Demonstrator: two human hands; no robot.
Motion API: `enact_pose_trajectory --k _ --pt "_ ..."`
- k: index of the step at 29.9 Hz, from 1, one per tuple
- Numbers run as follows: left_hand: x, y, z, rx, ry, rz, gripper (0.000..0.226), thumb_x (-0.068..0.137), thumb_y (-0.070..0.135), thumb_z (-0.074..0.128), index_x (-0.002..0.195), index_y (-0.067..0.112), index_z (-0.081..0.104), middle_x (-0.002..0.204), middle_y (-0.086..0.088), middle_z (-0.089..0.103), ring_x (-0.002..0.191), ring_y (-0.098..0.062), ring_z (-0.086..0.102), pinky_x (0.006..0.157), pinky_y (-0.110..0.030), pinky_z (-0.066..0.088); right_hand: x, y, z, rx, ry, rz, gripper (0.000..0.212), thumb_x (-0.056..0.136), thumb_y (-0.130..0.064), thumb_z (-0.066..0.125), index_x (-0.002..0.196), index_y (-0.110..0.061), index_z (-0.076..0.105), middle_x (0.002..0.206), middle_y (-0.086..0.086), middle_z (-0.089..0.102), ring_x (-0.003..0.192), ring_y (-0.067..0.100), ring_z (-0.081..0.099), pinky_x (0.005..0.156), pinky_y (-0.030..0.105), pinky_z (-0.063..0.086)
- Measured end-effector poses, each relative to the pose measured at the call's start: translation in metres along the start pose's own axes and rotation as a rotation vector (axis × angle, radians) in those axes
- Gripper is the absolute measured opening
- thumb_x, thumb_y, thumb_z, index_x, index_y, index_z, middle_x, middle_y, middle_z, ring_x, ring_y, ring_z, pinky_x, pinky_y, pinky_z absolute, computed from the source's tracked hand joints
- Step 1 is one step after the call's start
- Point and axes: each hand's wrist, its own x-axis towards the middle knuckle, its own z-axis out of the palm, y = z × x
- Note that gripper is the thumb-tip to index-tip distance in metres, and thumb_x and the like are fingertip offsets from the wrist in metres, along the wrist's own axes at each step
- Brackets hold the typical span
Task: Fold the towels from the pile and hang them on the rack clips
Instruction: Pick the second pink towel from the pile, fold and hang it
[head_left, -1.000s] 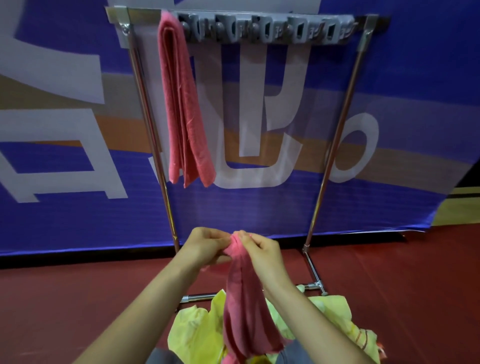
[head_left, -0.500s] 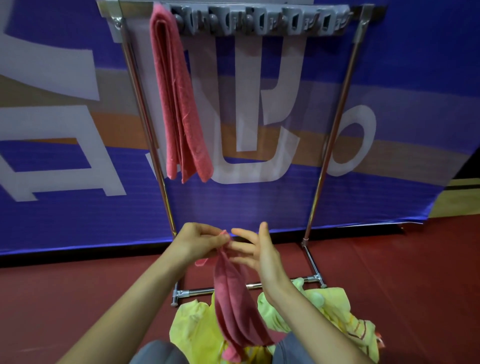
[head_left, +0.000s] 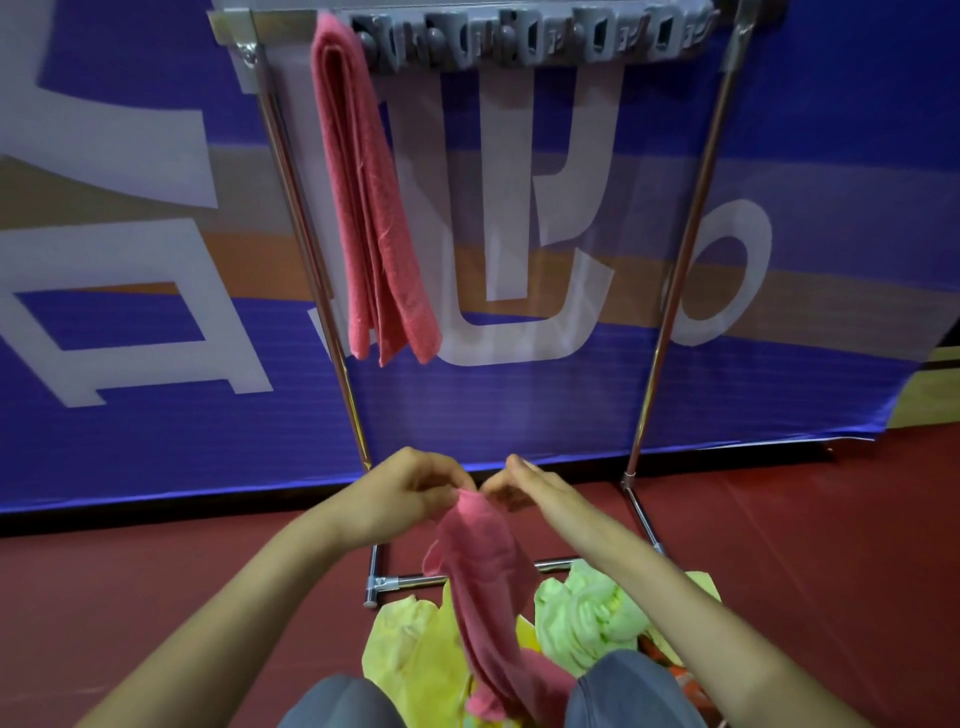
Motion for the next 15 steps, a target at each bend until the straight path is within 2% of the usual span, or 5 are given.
enact_pose_trajectory --k 3,7,10,13,15 --pt "-0.002 0.001 -0.005 0.041 -0.009 0.037 0.022 0.087 0.005 0.049 0.086 0.020 0.065 0.087 -0.018 0.067 0.077 -0.016 0.056 0.078 -0.037 0.048 0.001 -0.002 -0.005 -0.068 -0.113 -0.019 0.031 0.096 -0.025 0.035 0.105 -0.012 0.062 0.111 -0.015 0.044 0.103 -0.016 0.044 0.087 0.001 0.032" --pt "-0.006 0.004 -0.011 0.043 0.016 0.029 0.025 0.089 0.004 0.048 0.082 0.022 0.064 0.080 -0.010 0.062 0.070 -0.013 0.052 0.068 -0.025 0.044 0.002 -0.001 -0.008 -0.228 -0.199 -0.069 0.017 0.086 -0.018 0.060 0.077 -0.032 0.057 0.126 -0.010 0.033 0.128 0.007 0.031 0.106 0.021 0.023" --pt "-0.009 0.008 -0.015 0.032 0.029 0.030 0.028 0.089 -0.002 0.047 0.081 0.018 0.064 0.078 -0.004 0.064 0.071 -0.006 0.055 0.068 -0.017 0.045 0.004 0.008 -0.008 -0.285 -0.173 -0.097 0.024 0.078 -0.016 0.069 0.070 -0.034 0.054 0.121 -0.011 0.039 0.124 0.008 0.035 0.106 0.018 0.023" --pt "-0.012 0.006 -0.021 0.045 0.055 0.022 0.026 0.088 -0.003 0.047 0.081 0.014 0.064 0.081 -0.006 0.065 0.075 -0.010 0.058 0.076 -0.028 0.049 0.003 0.017 -0.013 -0.263 -0.137 -0.099 0.023 0.076 -0.011 0.070 0.070 -0.028 0.056 0.113 -0.011 0.044 0.105 -0.006 0.045 0.092 0.002 0.029" --pt "-0.013 0.003 -0.027 0.051 0.079 0.009 0.026 0.088 -0.003 0.047 0.080 0.014 0.065 0.083 -0.010 0.066 0.076 -0.016 0.059 0.078 -0.036 0.050 0.001 0.022 -0.017 -0.199 -0.130 -0.071 0.020 0.078 -0.006 0.068 0.071 -0.023 0.058 0.106 -0.011 0.048 0.089 -0.016 0.050 0.085 0.007 0.037"
